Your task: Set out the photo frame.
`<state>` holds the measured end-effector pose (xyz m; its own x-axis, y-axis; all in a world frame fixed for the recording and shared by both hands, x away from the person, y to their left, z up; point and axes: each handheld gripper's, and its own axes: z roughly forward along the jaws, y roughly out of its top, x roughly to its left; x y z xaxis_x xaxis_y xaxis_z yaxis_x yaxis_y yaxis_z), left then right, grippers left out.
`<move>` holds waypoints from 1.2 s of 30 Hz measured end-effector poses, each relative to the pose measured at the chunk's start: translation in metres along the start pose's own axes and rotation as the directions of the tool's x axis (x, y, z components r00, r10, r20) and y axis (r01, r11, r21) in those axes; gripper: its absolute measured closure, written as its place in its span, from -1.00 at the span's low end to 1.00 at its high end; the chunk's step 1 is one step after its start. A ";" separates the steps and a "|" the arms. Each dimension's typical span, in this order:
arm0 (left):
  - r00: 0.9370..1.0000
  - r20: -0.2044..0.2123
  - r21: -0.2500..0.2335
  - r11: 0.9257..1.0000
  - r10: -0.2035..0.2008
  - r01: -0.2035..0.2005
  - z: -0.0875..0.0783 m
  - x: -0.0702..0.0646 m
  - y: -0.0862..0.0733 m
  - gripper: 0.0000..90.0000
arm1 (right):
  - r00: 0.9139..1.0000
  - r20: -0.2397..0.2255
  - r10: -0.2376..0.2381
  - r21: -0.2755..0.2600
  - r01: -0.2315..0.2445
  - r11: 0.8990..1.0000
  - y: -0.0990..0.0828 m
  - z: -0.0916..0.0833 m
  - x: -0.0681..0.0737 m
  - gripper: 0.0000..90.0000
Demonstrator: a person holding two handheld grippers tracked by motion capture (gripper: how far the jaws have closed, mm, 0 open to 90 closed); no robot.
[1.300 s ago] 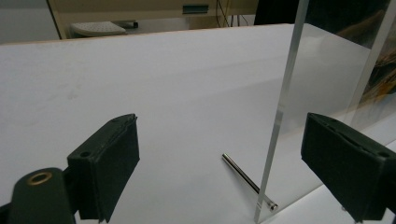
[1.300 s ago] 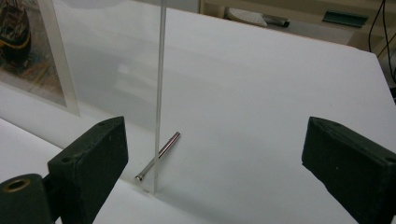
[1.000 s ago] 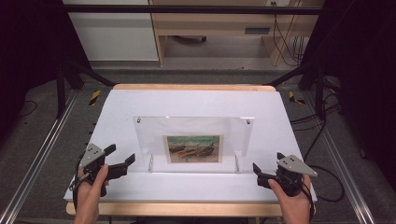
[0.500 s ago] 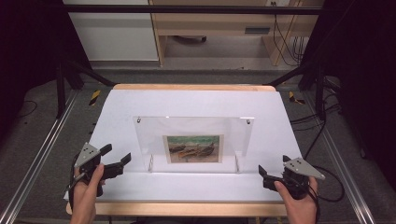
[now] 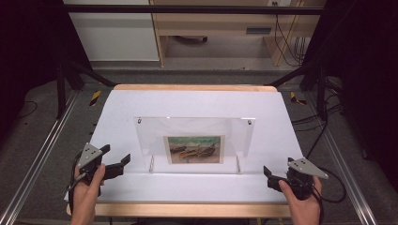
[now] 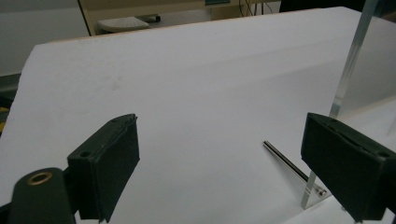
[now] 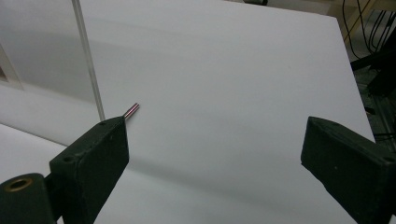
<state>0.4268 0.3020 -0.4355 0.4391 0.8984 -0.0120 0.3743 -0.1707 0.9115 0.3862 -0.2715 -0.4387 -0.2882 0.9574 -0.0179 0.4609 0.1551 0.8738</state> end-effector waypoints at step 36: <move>0.999 -0.028 0.101 0.995 0.027 -0.025 0.019 0.015 -0.005 -0.76 | 0.999 0.040 -0.009 0.088 0.006 0.996 -0.001 0.032 -0.008 -0.82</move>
<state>0.4472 0.3081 -0.4481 0.4262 0.9043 0.0244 0.4438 -0.2326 0.8654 0.4150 -0.2716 -0.4553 -0.2588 0.9649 -0.0455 0.5313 0.1815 0.8275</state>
